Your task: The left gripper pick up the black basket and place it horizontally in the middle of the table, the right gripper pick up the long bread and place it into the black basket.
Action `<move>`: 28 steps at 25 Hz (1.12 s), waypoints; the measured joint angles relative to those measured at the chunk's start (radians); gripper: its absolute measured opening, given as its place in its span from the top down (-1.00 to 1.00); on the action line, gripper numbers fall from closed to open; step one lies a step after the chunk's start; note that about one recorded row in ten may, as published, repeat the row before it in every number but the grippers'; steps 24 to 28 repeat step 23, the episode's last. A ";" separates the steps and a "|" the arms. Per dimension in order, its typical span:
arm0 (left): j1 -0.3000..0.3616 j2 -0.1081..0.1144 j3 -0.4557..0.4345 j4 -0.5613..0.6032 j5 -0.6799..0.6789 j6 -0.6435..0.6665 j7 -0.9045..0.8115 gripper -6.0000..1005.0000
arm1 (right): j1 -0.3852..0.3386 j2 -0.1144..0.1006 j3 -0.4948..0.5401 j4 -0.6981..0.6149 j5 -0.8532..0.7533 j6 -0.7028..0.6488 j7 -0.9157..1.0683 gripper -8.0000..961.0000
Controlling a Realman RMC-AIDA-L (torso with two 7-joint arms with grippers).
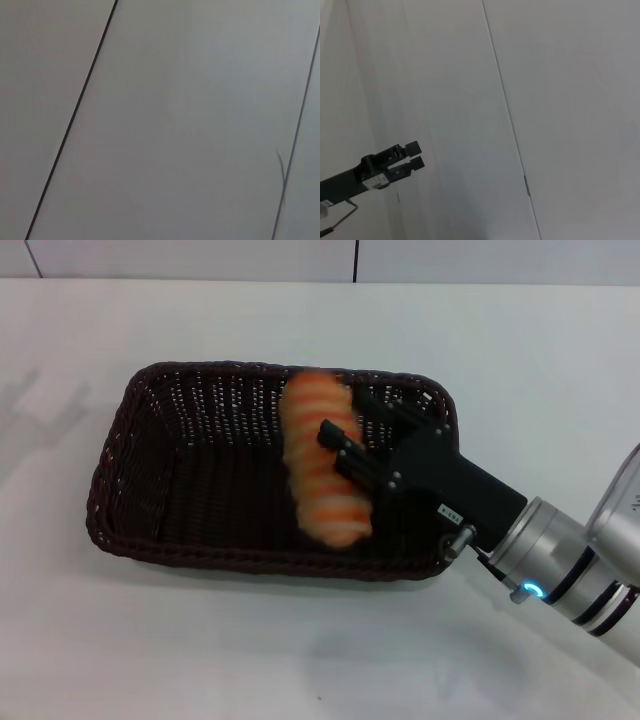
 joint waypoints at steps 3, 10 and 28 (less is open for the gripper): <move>0.000 0.000 0.000 0.000 0.000 0.000 0.000 -0.69 | -0.005 0.000 0.000 0.002 -0.002 -0.007 0.001 -0.17; 0.003 0.001 -0.004 0.004 -0.001 0.007 0.004 -0.69 | -0.049 0.003 0.097 -0.033 0.014 -0.026 -0.029 -0.27; -0.022 -0.010 -0.226 0.307 -0.030 0.088 0.496 -0.69 | -0.234 0.012 0.757 -0.162 0.042 -0.222 -0.231 -0.27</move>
